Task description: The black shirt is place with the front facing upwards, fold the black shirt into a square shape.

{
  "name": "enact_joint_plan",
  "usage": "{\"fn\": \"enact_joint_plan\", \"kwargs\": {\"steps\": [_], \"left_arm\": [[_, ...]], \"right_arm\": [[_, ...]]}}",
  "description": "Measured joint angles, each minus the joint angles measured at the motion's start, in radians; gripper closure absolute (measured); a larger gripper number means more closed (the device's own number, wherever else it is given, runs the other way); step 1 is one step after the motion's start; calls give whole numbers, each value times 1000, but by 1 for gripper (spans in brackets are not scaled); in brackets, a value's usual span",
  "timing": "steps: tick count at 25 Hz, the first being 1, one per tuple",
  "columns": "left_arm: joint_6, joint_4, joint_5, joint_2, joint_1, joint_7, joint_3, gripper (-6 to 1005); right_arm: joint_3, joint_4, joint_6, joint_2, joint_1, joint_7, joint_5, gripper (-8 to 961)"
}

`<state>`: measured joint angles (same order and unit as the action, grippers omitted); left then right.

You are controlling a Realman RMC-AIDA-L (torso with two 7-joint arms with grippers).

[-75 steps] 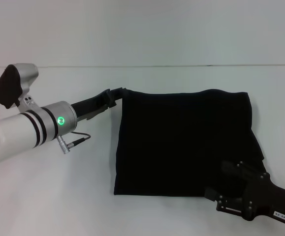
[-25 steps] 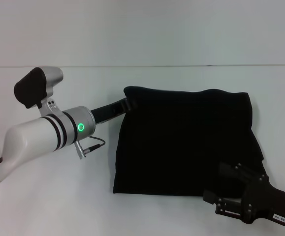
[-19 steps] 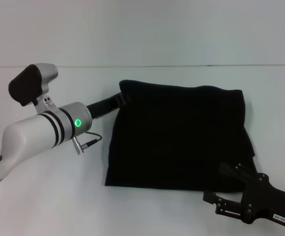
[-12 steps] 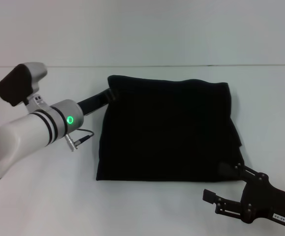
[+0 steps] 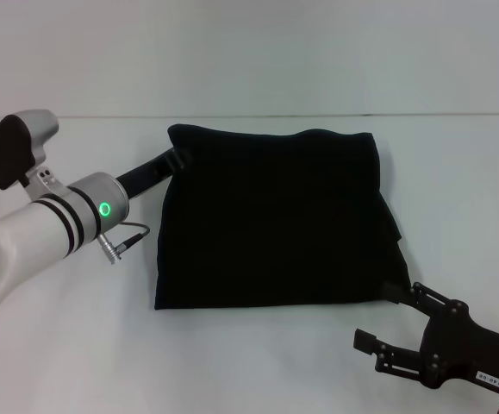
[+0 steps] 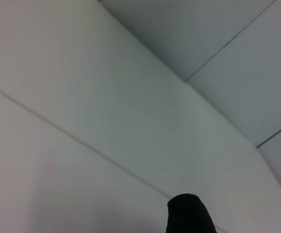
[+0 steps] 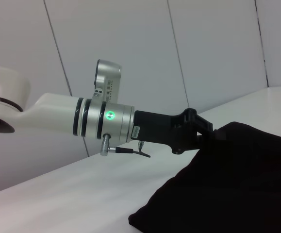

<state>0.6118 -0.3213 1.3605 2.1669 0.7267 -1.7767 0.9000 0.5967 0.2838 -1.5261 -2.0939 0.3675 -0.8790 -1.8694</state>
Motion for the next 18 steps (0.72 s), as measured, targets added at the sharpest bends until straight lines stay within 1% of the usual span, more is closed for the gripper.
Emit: {"fn": "enact_joint_plan", "kwargs": {"steps": [5,9,11,15,16,17,18], "left_arm": [[85,8,-64,3,-21,94,-34,868],[123,5,-65,-3,-37,87,-27,855],[171,-5,-55,-11,-55,82,-24,780],[301,-28,-46,-37,-107,88,-20,631],[301,-28,-46,-37,-107,88,-20,589],[361,-45,-36,-46,-124,104,-5,547],[514,-90,2,-69,-163,162,35,504]], "right_arm": [[-5,0,1,0,1,0,5,12],[-10,0,12,-1,1,4,7,12],[-18,0,16,-3,3,7,9,12],[-53,0,15,-3,9,12,32,12],[-57,0,14,-3,11,15,46,12],[-59,0,13,-3,11,21,59,12],[-59,0,14,-3,13,32,71,12]]}}
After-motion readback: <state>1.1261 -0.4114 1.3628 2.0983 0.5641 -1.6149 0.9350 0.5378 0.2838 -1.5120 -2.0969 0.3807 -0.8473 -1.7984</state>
